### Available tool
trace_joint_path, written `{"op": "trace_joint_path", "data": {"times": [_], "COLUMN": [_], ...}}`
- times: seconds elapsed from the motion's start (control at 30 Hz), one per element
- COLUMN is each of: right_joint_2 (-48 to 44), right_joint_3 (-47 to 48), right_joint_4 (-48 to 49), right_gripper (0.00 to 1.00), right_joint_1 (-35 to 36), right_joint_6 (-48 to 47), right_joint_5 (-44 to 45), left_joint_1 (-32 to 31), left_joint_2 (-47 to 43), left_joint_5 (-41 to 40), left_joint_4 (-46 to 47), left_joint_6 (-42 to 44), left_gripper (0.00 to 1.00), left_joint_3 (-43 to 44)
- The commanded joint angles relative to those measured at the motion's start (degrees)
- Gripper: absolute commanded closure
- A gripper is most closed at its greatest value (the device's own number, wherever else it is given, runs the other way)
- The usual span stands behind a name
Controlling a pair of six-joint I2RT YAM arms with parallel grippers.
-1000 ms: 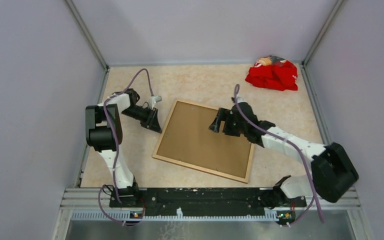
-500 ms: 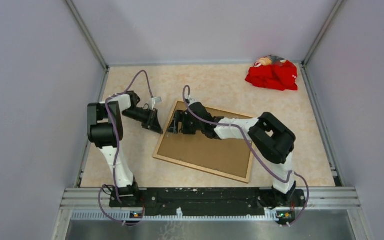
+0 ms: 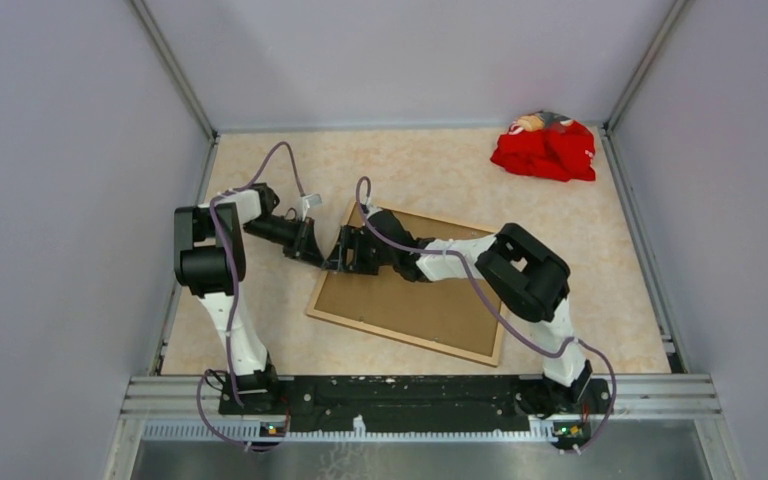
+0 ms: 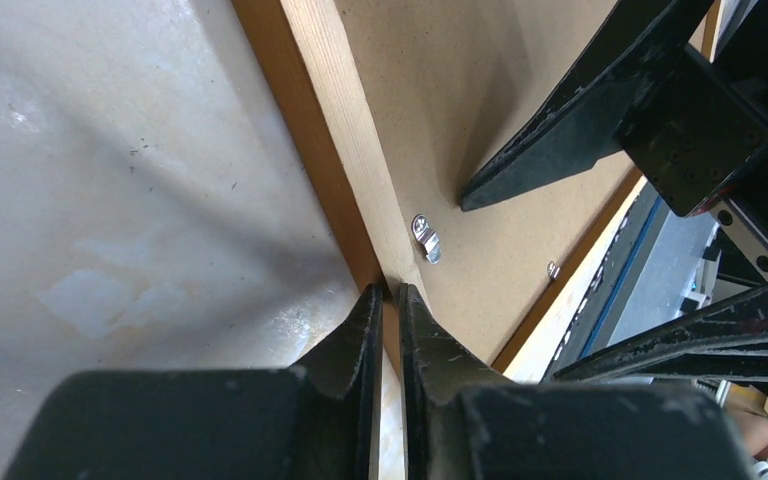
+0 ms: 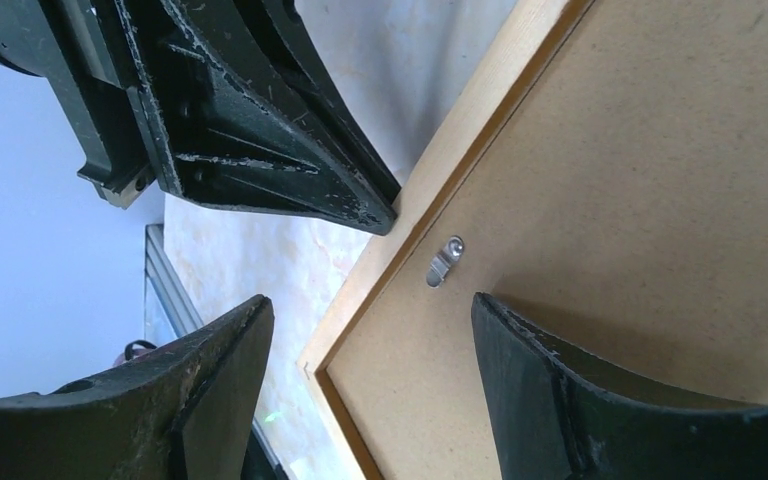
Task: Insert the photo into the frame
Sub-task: Install the photo frame at the center of the board.
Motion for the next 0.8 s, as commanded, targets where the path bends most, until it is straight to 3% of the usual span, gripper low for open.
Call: {"op": "trace_joint_path", "data": {"times": [0.0, 0.77], "right_joint_2": [2.38, 5.65], "right_joint_3": [2.86, 5.08], "right_joint_4": [1.81, 2.32], "right_gripper": [0.28, 0.31], "right_joint_1": [1.39, 1.41], "right_joint_6": [1.26, 3.42], "right_joint_5": [-1.18, -0.89], "left_joint_1": [-0.69, -0.69], "left_joint_2": [-0.49, -1.5], "left_joint_5": [-1.6, -2.39], "left_joint_4": [3.24, 3.25], "left_joint_6": [0.94, 1.62], "left_gripper": [0.88, 0.89], "left_joint_3": [-1.6, -2.23]}}
